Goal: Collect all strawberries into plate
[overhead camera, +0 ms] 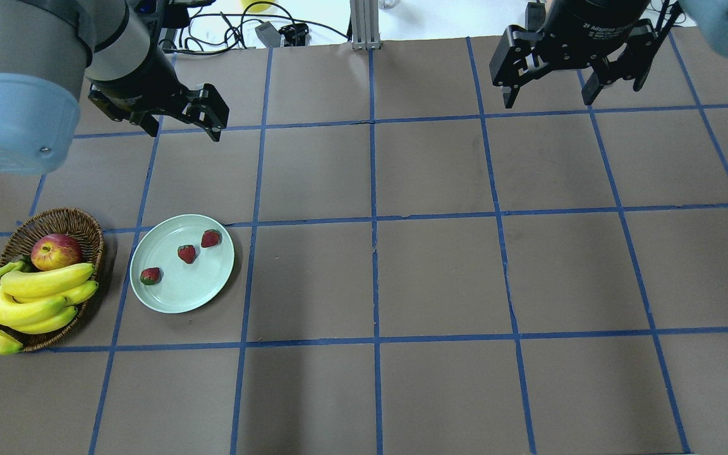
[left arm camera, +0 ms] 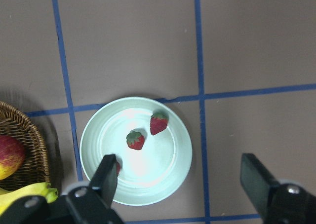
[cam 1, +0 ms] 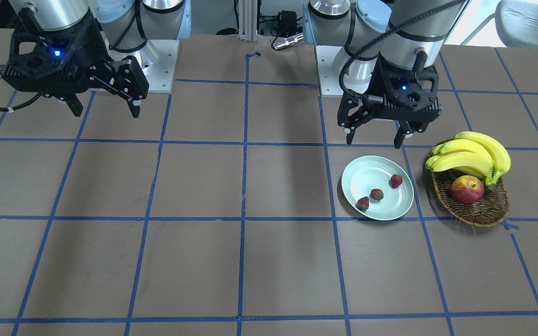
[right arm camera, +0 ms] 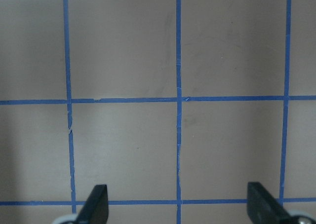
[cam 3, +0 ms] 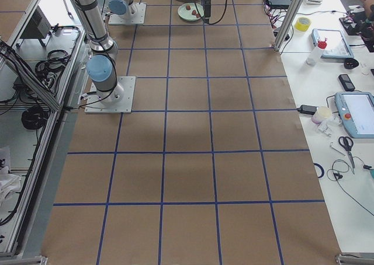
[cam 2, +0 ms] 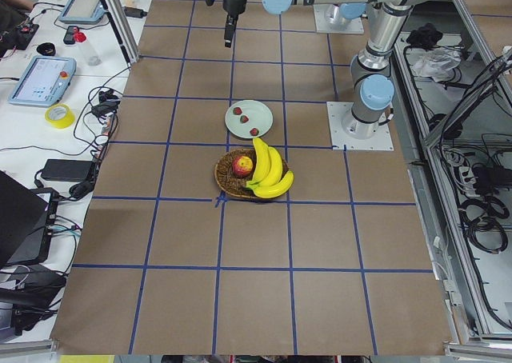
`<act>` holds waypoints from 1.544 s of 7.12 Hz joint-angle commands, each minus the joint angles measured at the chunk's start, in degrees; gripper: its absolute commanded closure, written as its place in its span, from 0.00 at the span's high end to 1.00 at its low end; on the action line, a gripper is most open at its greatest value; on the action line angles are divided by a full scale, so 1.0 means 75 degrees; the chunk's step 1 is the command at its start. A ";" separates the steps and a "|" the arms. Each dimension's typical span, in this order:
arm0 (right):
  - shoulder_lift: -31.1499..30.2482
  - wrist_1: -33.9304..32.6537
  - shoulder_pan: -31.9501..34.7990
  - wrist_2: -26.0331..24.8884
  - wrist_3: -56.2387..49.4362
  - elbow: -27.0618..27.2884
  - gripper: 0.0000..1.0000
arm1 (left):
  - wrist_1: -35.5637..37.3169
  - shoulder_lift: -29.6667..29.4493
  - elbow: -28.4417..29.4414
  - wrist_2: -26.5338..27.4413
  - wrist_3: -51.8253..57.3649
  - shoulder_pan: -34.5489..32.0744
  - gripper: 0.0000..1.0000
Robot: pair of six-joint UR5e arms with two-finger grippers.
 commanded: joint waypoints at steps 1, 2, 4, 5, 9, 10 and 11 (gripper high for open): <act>-0.0115 -0.0743 -0.0070 -0.0023 0.0075 0.0378 1.00 | -0.0929 0.0170 0.0731 -0.0042 -0.0054 -0.0245 0.90; -0.0174 -0.0418 -0.0059 -0.0012 0.0076 0.0343 1.00 | -0.0918 0.0182 0.0838 -0.0077 0.0074 -0.0024 0.90; -0.0174 -0.0438 -0.0059 0.0000 0.0076 0.0355 1.00 | -0.1268 0.0182 0.1003 -0.0076 0.0226 0.0643 0.90; -0.0174 -0.0438 -0.0047 0.0000 0.0076 0.0355 1.00 | -0.1293 0.0182 0.1014 -0.0089 0.0239 0.0657 0.90; -0.0186 -0.0450 -0.0035 0.0106 0.0099 0.0390 1.00 | -0.1562 0.0182 0.1014 -0.0311 -0.0101 0.0681 0.92; -0.0186 -0.0450 -0.0035 0.0094 0.0099 0.0378 1.00 | -0.1574 0.0194 0.1026 -0.0300 -0.0101 0.0739 0.97; -0.0186 -0.0450 -0.0035 0.0106 0.0087 0.0378 1.00 | -0.1632 0.0206 0.1026 -0.0276 -0.0089 0.0751 1.00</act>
